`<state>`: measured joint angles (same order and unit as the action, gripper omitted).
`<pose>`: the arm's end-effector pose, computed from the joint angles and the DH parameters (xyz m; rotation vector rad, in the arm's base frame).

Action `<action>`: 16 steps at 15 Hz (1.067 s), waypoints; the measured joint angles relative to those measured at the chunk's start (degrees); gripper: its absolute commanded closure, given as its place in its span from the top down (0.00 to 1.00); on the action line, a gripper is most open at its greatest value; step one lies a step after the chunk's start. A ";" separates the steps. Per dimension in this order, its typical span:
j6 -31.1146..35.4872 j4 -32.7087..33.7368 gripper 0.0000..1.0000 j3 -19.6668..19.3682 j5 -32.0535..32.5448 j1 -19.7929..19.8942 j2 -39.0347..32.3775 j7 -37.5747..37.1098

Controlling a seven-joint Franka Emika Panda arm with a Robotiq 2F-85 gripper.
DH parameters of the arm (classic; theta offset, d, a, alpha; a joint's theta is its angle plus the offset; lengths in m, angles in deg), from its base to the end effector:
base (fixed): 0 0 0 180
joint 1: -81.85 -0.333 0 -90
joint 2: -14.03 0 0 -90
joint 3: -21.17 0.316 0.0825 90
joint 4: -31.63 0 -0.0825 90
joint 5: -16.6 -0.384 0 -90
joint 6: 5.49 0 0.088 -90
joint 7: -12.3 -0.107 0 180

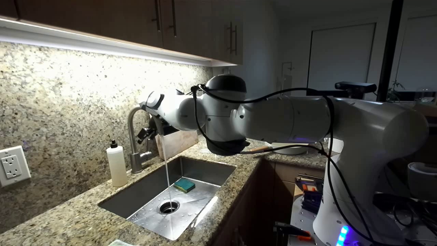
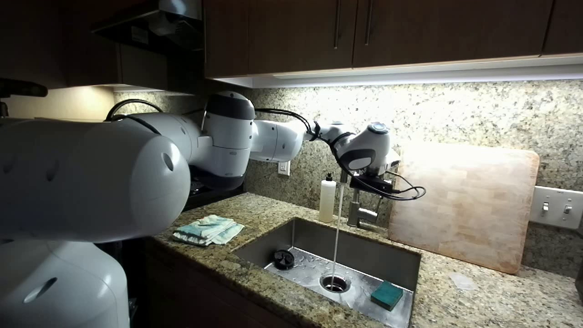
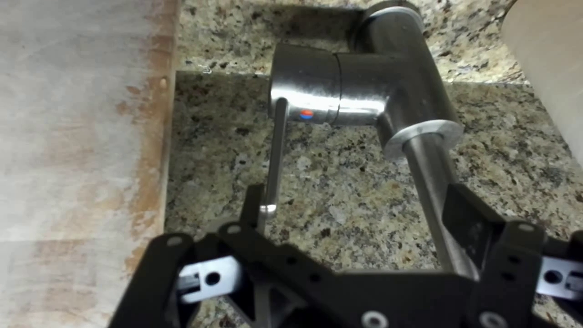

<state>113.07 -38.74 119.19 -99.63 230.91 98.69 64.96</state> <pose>0.7776 -0.1379 0.2682 -2.8486 -0.0869 -1.0055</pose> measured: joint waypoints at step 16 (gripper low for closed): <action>-1.02 0.74 1.00 -0.23 0.96 -0.07 -0.14 -0.90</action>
<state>112.06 -38.00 118.96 -98.67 230.83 98.55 64.06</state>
